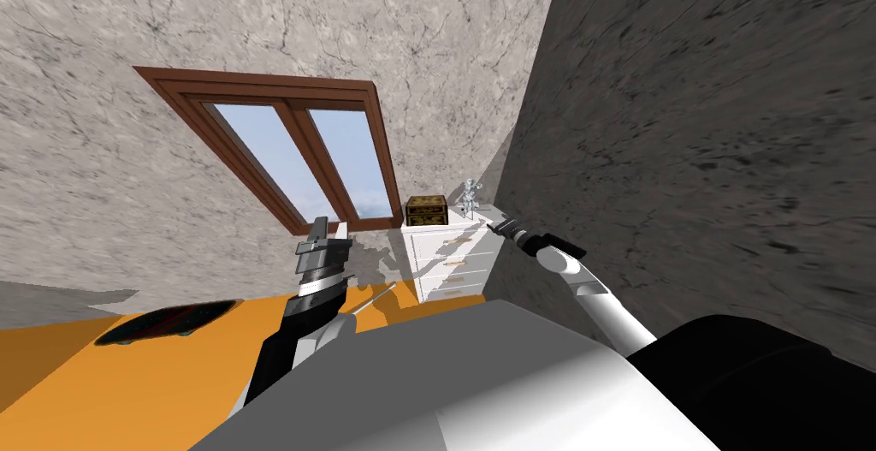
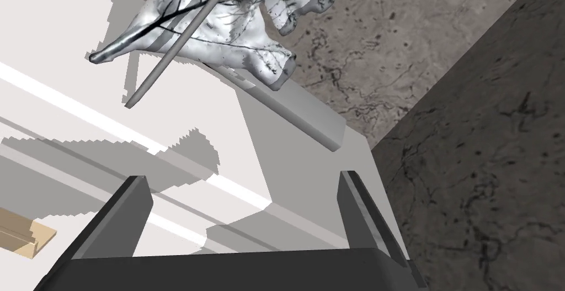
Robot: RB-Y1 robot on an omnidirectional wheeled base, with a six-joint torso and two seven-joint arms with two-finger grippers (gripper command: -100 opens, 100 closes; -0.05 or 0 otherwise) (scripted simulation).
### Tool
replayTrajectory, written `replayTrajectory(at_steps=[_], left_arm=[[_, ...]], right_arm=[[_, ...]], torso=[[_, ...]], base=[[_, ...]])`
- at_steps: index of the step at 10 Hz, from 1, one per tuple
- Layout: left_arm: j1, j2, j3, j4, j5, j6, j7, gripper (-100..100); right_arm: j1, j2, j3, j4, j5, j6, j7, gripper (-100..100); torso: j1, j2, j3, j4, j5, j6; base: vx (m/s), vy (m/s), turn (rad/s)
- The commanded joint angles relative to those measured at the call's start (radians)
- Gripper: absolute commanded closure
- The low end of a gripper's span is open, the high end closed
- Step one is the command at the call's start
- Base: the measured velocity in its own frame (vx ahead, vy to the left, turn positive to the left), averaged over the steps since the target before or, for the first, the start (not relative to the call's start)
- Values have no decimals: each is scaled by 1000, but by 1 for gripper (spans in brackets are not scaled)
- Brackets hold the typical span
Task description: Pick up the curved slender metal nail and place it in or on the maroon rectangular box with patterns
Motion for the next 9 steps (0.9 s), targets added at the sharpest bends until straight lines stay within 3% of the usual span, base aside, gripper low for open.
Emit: replayTrajectory(at_steps=[1, 8, 9], left_arm=[[0, 0, 0, 0, 0, 0, 0, 0], [0, 0, 0, 0, 0, 0, 0, 0], [0, 0, 0, 0, 0, 0, 0, 0]], right_arm=[[-3, -28, -26, 18, -50, 50, -50, -100], [-6, -105, -90, 68, -235, 222, -191, -100], [-6, -129, -110, 85, -269, 258, -234, -100]], torso=[[0, 0, 0, 0, 0, 0], [0, -1, -1, 0, 0, 0], [0, -1, -1, 0, 0, 0]], base=[[11, -2, 102], [17, -2, 76], [28, -4, 104]])
